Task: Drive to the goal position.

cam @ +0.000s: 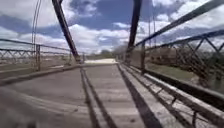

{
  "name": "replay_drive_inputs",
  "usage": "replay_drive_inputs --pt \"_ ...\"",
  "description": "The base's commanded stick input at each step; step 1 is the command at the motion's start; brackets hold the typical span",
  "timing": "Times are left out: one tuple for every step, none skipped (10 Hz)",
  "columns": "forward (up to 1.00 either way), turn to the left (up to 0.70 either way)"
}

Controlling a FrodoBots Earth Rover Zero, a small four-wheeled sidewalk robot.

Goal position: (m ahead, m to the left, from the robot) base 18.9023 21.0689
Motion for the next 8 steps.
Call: replay_drive_inputs --pt "1.0 0.0" --pt "1.0 0.0" --pt "1.0 0.0" --pt "1.0 0.0" --pt "1.0 0.0" --pt "1.0 0.0" --pt "1.0 0.0" --pt "1.0 0.0"
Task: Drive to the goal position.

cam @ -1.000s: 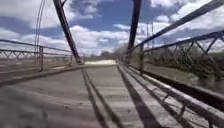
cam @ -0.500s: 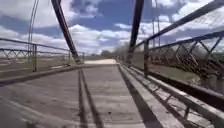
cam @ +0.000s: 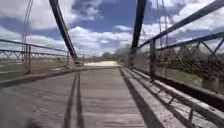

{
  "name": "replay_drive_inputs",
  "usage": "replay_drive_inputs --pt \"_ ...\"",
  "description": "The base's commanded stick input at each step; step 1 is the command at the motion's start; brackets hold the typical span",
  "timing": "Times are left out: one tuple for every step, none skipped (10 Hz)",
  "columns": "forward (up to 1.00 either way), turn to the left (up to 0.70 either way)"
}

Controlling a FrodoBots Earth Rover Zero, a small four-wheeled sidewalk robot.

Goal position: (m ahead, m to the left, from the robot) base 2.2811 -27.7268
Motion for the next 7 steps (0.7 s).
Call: replay_drive_inputs --pt "1.0 0.0" --pt "1.0 0.0" --pt "1.0 0.0" --pt "1.0 0.0" --pt "1.0 0.0" --pt "1.0 0.0" --pt "1.0 0.0"
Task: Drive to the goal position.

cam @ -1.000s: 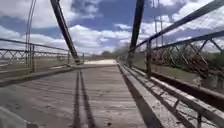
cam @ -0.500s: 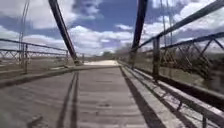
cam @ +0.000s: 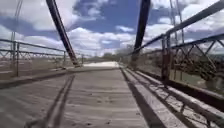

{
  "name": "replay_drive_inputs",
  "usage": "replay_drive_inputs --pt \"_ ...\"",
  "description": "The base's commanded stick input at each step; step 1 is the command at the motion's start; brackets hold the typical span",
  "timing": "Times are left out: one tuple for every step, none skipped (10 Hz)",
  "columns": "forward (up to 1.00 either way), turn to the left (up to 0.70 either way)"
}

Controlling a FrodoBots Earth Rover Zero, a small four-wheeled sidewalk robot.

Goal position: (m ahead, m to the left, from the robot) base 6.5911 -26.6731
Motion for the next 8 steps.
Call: replay_drive_inputs --pt "1.0 0.0" --pt "1.0 0.0" --pt "1.0 0.0" --pt "1.0 -0.07" --pt "1.0 -0.26" --pt "1.0 0.0" --pt "1.0 0.0" --pt "1.0 0.0"
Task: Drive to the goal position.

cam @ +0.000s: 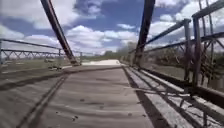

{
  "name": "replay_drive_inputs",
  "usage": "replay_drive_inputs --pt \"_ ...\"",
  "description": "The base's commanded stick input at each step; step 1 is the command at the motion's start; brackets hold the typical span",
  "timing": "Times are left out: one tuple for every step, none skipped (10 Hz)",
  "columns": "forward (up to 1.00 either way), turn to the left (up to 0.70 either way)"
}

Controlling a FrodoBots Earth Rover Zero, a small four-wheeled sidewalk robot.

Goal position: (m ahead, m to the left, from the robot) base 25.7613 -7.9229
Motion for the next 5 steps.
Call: replay_drive_inputs --pt "1.0 0.0" --pt "1.0 0.0" --pt "1.0 0.0" --pt "1.0 0.0" --pt "1.0 0.0"
